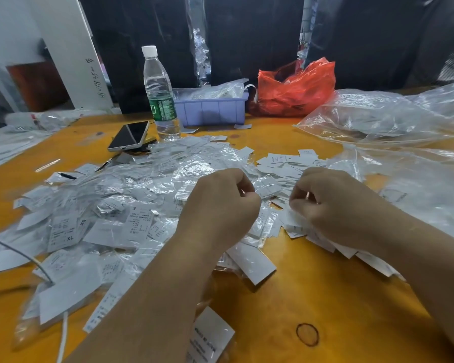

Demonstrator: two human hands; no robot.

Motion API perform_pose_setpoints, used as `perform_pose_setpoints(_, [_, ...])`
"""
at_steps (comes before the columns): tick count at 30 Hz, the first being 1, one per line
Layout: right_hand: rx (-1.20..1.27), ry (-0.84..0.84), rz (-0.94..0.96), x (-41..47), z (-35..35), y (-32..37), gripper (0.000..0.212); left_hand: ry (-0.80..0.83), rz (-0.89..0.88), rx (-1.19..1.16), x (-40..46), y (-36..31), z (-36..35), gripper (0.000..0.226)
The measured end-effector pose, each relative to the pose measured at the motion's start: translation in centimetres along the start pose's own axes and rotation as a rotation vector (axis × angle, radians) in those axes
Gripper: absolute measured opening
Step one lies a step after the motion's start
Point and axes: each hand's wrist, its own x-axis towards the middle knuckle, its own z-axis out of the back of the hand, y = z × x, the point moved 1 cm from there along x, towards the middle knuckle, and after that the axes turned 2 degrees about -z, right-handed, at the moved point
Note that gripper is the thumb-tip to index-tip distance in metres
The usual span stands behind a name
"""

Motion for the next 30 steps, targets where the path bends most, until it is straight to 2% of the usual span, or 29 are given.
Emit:
perform_pose_setpoints(4, [0.386,-0.171,-0.030,0.1,0.6,0.1,0.022,-0.001,-0.047,-0.138,0.0,-0.4,0.0,0.012])
perform_pose_setpoints(7, [0.597,-0.204,-0.049,0.2,0.7,0.1,0.020,0.041,-0.045,-0.235,-0.1,-0.6,0.0,0.021])
perform_pose_setpoints(10, [0.720,-0.208,-0.051,0.2,0.7,0.0,0.017,0.091,-0.003,-0.265,0.0,-0.6,0.0,0.033])
perform_pose_setpoints(12, [0.755,-0.201,-0.035,0.2,0.7,-0.1,0.015,0.142,0.003,-0.311,0.1,-0.7,0.0,0.031])
perform_pose_setpoints(16, [0.705,-0.222,0.008,-0.1,0.8,0.2,0.014,0.164,-0.073,-0.391,0.1,-0.9,-0.1,0.005])
perform_pose_setpoints(20, [0.592,-0.248,0.051,-0.6,0.9,0.7,0.018,0.125,-0.104,-0.344,0.3,-0.6,-0.3,0.005])
perform_pose_setpoints(23, [0.535,-0.206,0.056,-1.2,1.2,1.1,0.020,0.088,-0.085,-0.339,0.4,-0.4,-0.3,0.007])
perform_pose_setpoints(26, [0.280,-0.198,0.046,-1.9,2.0,0.6,0.027,0.065,-0.058,-0.338,0.4,-0.3,-0.3,0.010])
perform_pose_setpoints(30, [-0.015,-0.347,0.085,-4.0,3.2,-0.3,0.023,0.061,-0.023,-0.359,0.3,-0.3,-0.4,0.009])
